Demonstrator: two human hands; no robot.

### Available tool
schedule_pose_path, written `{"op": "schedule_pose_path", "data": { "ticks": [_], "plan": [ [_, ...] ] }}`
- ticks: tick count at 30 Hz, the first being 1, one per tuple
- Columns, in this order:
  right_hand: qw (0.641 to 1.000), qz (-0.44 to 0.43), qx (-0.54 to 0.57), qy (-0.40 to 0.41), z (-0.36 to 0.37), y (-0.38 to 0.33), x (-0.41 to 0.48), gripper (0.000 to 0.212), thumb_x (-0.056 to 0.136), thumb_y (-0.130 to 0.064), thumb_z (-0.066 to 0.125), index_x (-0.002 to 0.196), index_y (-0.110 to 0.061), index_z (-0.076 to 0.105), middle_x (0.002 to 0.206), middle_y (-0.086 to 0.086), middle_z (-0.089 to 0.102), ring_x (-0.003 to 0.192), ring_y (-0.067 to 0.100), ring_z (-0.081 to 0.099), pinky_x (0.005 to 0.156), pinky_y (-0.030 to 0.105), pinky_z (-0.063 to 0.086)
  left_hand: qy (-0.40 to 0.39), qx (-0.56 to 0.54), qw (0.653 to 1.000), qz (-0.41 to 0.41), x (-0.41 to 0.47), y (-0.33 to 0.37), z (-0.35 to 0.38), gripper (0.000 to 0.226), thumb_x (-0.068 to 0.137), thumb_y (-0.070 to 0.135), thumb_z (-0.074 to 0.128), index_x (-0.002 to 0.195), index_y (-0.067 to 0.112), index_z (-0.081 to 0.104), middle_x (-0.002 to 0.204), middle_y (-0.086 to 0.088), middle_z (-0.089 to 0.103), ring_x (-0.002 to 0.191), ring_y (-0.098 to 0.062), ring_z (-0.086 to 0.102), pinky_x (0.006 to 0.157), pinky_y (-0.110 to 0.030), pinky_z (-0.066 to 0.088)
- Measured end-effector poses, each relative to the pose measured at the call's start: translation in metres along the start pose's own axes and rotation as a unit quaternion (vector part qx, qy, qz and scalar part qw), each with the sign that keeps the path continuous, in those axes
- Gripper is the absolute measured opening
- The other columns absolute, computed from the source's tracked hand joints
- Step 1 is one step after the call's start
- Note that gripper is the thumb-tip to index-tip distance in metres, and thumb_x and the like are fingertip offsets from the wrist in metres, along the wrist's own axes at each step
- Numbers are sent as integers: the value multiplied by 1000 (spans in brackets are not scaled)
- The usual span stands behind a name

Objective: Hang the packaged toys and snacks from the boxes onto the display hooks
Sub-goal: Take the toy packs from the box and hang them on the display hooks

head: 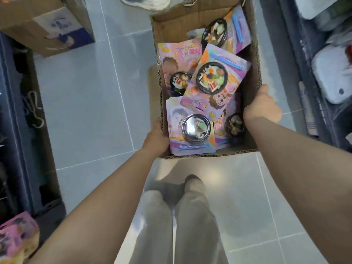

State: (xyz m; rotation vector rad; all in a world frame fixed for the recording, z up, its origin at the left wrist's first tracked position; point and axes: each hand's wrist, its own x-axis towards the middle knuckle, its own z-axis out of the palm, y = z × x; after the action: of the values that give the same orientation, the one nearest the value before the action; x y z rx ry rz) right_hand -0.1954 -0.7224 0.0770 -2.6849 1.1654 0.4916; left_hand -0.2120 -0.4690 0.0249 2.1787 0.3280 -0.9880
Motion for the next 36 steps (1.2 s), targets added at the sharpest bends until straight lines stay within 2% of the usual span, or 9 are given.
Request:
{"op": "schedule_pose_path", "data": {
  "ticks": [12,19,22,24,26,28,31,33,36],
  "plan": [
    [990,132,48,-17,-29,152,44,60,87,-9,56,138,-9,25,135,18,46,126,37,46,94,45,42,-138,90,986,9,-9,87,107,84,87,6,52,150,24,-2,139,-12,46,123,-34,48,101,-37,42],
    [986,106,77,-102,-55,174,54,57,89,-15,53,139,-9,27,134,18,46,125,36,46,96,44,41,-98,130,981,-103,-11,122,113,71,87,8,53,146,12,13,137,-22,45,121,-39,49,98,-48,46],
    [989,108,74,-74,-60,168,55,60,90,-23,52,142,-9,25,141,16,38,131,35,38,103,44,33,58,218,974,-19,-9,153,108,85,88,20,55,147,1,-3,150,-25,17,139,-39,21,115,-45,25],
    [998,43,35,5,-61,161,55,60,88,-25,52,141,-9,29,147,17,30,134,34,32,107,45,26,130,328,922,157,-4,180,107,78,88,22,53,147,1,6,153,-23,11,142,-38,12,118,-43,16],
    [990,-119,4,82,-58,148,59,58,84,-18,55,138,-8,36,148,18,31,134,34,34,106,46,26,71,382,883,264,14,198,113,72,87,16,54,146,4,14,153,-17,18,141,-34,17,116,-40,19],
    [953,-288,-30,92,-53,126,65,59,79,-11,60,135,-8,41,146,19,35,132,35,38,104,46,30,-4,377,904,200,34,205,121,69,87,14,56,144,5,18,148,-16,26,137,-34,26,111,-43,28],
    [885,-433,-167,-19,-36,84,82,70,89,-12,52,149,-13,16,159,11,4,146,30,9,115,49,12,-40,350,934,67,68,199,132,57,89,22,55,136,3,29,137,-20,42,128,-36,41,105,-42,36],
    [841,-473,-259,-45,-22,58,93,76,91,-14,50,151,-18,4,159,7,-11,147,28,-9,116,54,-1,-87,357,928,59,83,190,136,51,87,23,59,129,4,37,132,-20,50,124,-36,47,104,-41,39],
    [820,-441,-360,-64,-14,39,102,83,89,-15,54,151,-18,0,160,8,-4,147,28,-13,112,61,-7,-80,372,918,112,89,185,135,34,84,20,61,114,5,54,120,-21,60,114,-37,54,97,-40,45]
  ]
}}
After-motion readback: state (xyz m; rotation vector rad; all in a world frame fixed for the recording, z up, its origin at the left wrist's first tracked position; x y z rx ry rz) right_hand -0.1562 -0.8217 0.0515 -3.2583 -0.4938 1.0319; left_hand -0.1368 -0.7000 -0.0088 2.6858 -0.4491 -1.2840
